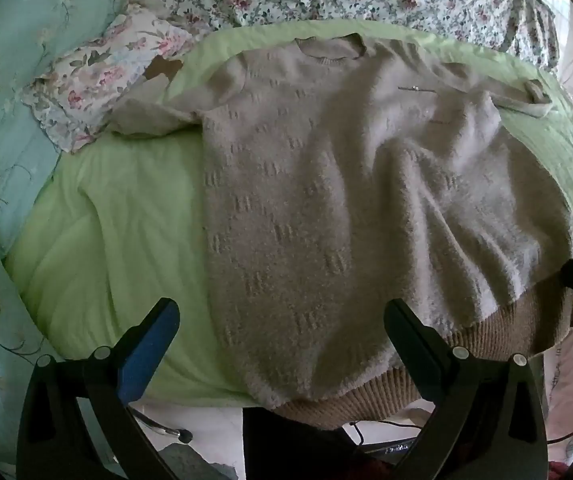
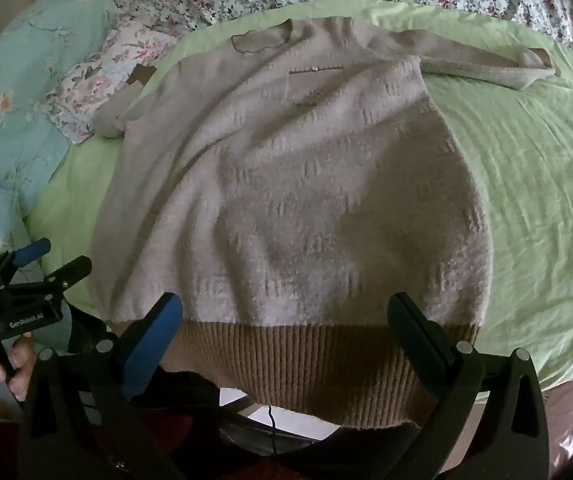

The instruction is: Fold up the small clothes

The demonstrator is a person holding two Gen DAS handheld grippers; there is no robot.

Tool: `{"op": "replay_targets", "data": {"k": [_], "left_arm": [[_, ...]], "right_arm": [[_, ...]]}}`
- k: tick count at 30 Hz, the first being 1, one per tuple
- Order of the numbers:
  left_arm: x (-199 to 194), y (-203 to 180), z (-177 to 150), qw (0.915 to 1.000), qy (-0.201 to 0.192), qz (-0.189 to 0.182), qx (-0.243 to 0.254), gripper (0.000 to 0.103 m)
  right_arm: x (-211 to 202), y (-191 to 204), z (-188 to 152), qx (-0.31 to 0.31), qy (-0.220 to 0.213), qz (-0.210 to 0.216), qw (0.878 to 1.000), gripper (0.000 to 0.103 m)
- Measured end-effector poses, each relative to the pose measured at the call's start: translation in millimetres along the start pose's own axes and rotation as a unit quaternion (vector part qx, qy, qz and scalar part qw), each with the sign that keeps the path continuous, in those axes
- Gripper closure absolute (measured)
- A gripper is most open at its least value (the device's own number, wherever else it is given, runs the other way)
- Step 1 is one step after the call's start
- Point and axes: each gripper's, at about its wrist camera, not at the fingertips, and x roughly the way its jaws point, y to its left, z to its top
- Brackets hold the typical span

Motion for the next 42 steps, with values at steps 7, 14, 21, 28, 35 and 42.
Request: {"op": "replay_targets", "data": {"k": [7,14,21,28,35,42], "left_arm": [[2.6,-0.5,4.0,1.0,-0.006,-0.002,-0.001,0.001],[0.4,-1.3,4.6,1.0,-0.008,0.001,-0.003,0.001],[-3.9,2.6,4.7,1.0,-0.006,-0.004,-0.002,0.001],[-3.4,3.5,6.3,0.9999,-0.009,-0.002,-0.003,0.001],[-3.1,4.6,6.5,0.9999,-0.011,-0.004,-0.003,0.001],[-2.5,4.6,9.0,0.9999,-0.01,-0.002,-0.004,0.001]], "right_arm": [[-2.0,-0.7,-0.1,0.002,0.001,0.001,1.0,0.001],[-5.5,-4.9,1.2,-0.004,-0.012,0.001,1.0,0.001],[-5.3,-2.6,0.2,-0.003,-0.021,0.005,1.0,0.001],[-7.0,-0.7,0.2,-0.003,-0.035,0.014,0.999,0.001],[-7.9,0.3,-0.4,-0.008,-0.021,-0.006,1.0,0.001],[-8.0,0.1,2.8,-0.003,-0.015,-0.012,1.0,0.001]]}}
